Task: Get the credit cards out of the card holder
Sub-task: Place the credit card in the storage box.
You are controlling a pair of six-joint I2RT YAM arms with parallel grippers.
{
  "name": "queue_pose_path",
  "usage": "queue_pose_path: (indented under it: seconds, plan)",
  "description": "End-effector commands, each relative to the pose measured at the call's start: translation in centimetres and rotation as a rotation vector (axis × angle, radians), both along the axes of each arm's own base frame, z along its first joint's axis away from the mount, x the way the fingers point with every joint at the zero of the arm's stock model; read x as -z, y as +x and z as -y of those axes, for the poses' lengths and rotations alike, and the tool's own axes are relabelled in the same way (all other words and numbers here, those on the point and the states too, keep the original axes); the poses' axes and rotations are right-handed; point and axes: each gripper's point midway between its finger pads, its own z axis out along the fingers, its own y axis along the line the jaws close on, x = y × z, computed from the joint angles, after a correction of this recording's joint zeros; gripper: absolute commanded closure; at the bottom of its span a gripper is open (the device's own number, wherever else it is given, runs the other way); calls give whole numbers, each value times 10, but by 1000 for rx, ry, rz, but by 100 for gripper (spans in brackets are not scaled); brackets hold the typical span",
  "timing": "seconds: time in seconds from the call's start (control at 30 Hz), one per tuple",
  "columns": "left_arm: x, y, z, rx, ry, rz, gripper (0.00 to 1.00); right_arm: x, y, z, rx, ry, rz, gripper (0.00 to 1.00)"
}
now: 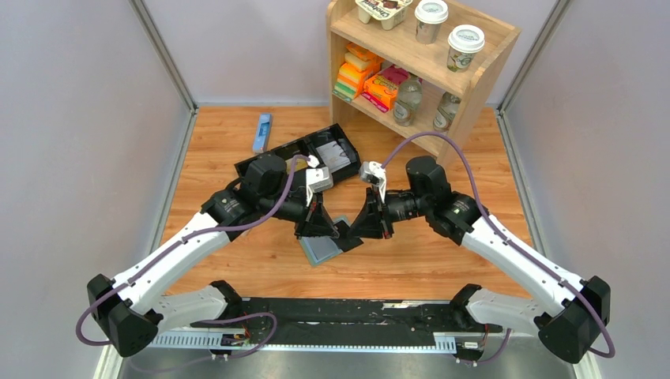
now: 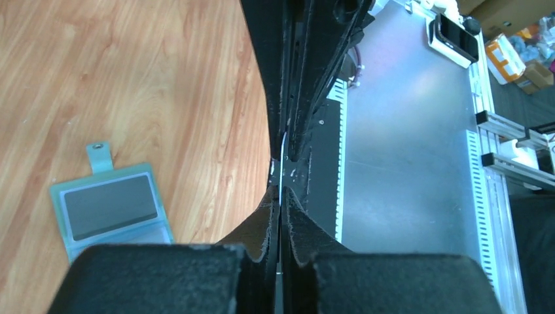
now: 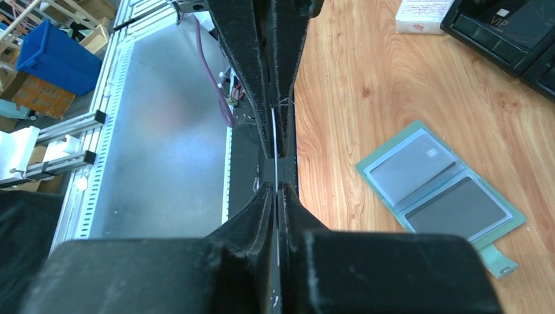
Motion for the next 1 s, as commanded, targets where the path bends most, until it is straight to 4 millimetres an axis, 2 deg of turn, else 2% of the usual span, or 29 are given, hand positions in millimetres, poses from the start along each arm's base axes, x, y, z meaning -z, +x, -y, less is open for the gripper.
queue_pose_path:
  seconds: [0.0, 0.07, 0.1, 0.13, 0.2, 0.27, 0.37, 0.5, 0.53, 0.6, 0.63, 0.73, 0.87, 0.97]
  plan:
    - [-23, 1, 3, 16, -55, 64, 100, -16, 8, -5, 27, 21, 52, 82]
    - [-18, 11, -2, -57, -27, 90, 100, -11, 20, -5, 102, -3, 54, 63]
    - [-14, 22, -7, -134, 2, 115, 100, -10, 27, -4, 142, -14, 55, 48]
    - [-10, 29, -10, -183, 22, 126, 100, -8, 35, -3, 193, -29, 56, 38]
    - [1, 46, -22, -315, 69, 141, 100, -5, 48, -1, 271, -48, 67, 23]
    - [7, 67, -39, -486, 95, 149, 100, 0, 63, 2, 358, -73, 72, 15]
    - [18, 97, -75, -762, 107, 118, 100, 4, 81, 7, 477, -88, 66, 2]
    - [30, 123, -118, -1046, 71, 86, 100, 19, 105, 12, 633, -108, 24, 0]
    - [33, 123, -121, -1067, 55, 71, 100, 25, 109, 12, 654, -117, 13, 0]
    - [37, 141, -146, -1230, 3, 51, 100, 40, 117, 13, 702, -144, -19, 0]
    - [48, 143, -152, -1269, 14, 29, 100, 48, 119, 14, 719, -162, -36, 0]
    - [59, 163, -182, -1453, -27, -42, 100, 62, 120, 13, 736, -176, -67, 0]
    - [69, 188, -207, -1598, -107, -89, 100, 68, 116, 13, 730, -157, -89, 0]
    - [78, 207, -217, -1664, -117, -124, 100, 71, 115, 14, 735, -152, -93, 0]
